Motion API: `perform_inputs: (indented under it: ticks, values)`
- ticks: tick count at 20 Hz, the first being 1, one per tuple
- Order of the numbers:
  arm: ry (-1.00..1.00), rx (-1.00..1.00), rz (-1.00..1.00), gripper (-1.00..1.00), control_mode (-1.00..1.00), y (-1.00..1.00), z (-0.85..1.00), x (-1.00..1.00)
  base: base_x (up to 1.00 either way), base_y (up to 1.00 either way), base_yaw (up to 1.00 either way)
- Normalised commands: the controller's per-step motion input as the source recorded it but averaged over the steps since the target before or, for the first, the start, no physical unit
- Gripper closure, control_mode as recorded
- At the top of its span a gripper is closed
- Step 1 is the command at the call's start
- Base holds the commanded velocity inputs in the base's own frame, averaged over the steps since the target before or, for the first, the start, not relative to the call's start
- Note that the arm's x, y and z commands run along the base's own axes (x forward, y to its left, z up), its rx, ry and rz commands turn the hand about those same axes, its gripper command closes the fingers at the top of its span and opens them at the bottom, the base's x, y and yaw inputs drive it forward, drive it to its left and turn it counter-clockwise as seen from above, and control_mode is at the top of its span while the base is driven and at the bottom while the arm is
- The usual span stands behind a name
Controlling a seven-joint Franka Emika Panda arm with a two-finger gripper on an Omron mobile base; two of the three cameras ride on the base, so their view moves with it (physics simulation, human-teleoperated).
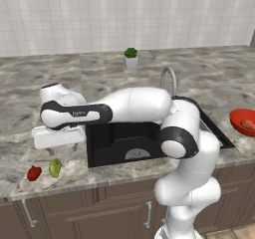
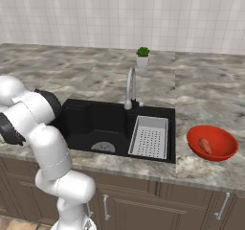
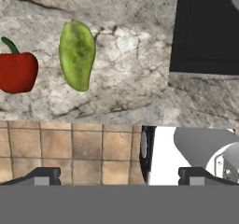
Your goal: There is a mixed pile of frozen fruits and vegetables on the counter. Locate all the frozen vegetables and place the items in a bowl on the counter. Take all the frozen fruits and defrost them in a running sink.
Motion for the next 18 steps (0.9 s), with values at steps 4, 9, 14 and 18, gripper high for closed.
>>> perform_inputs:
  ticks: [4,9,14,18]
  values:
    - [0.05,0.00,0.03,-1.00,-1.00,0.56,-0.09,-0.03,0.00,0.00,0.00]
    - [-0.02,0.00,0.00,-1.00,-1.00,0.46,-0.23,0.00,0.00,0.00,0.00]
    - [-0.03,0.00,0.00,-1.00,-1.00,0.47,-0.19,0.07,0.00,0.00,0.00]
    - [-0.07,0.00,-0.03,-1.00,-1.00,0.29,-0.10,0.13,0.00,0.00,0.00]
